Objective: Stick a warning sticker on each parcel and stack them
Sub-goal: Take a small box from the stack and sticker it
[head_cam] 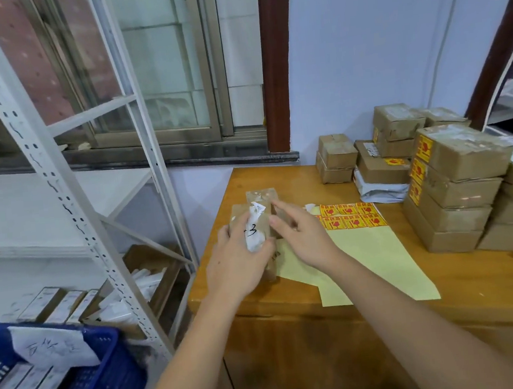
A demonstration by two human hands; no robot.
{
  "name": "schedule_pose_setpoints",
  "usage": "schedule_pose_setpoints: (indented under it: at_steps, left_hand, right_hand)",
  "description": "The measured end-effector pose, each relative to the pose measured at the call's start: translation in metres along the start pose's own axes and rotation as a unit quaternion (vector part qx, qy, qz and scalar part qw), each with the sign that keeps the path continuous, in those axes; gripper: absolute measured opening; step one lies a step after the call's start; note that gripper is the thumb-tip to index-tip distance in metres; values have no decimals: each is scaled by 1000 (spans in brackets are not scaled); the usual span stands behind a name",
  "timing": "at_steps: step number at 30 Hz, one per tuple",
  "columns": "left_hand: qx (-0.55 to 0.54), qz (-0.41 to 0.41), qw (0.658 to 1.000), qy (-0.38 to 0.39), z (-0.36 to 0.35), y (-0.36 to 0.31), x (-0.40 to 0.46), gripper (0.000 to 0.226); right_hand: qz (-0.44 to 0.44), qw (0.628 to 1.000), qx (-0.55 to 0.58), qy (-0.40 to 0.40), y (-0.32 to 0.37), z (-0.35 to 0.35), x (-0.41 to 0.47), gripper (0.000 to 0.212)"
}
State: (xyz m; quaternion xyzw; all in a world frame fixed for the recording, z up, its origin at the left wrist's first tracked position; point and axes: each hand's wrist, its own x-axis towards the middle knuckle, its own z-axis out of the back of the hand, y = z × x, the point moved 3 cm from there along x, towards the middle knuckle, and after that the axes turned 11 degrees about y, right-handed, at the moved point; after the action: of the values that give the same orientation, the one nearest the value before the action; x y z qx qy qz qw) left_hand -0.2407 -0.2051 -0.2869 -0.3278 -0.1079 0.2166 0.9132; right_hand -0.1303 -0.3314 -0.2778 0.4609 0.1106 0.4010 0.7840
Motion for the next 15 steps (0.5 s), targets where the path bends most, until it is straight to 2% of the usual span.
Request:
schedule_pose_setpoints:
  at_steps: [6, 9, 12, 15]
  left_hand:
    - [-1, -40, 994, 103, -39, -27, -10, 93]
    - [-71, -72, 985, 143, -51, -27, -11, 108]
    - [-97, -76, 978, 168, -57, -19, -8, 122]
    - [-132, -66, 974, 172, -54, -10, -2, 117]
  right_hand:
    - [-81, 993, 81, 12, -32, 16, -30, 64]
    - [-94, 995, 31, -4, -45, 28, -31, 61]
    - [-93, 995, 44, -8, -50, 31, -31, 56]
    - [-91, 994, 58, 1, -50, 27, -28, 51]
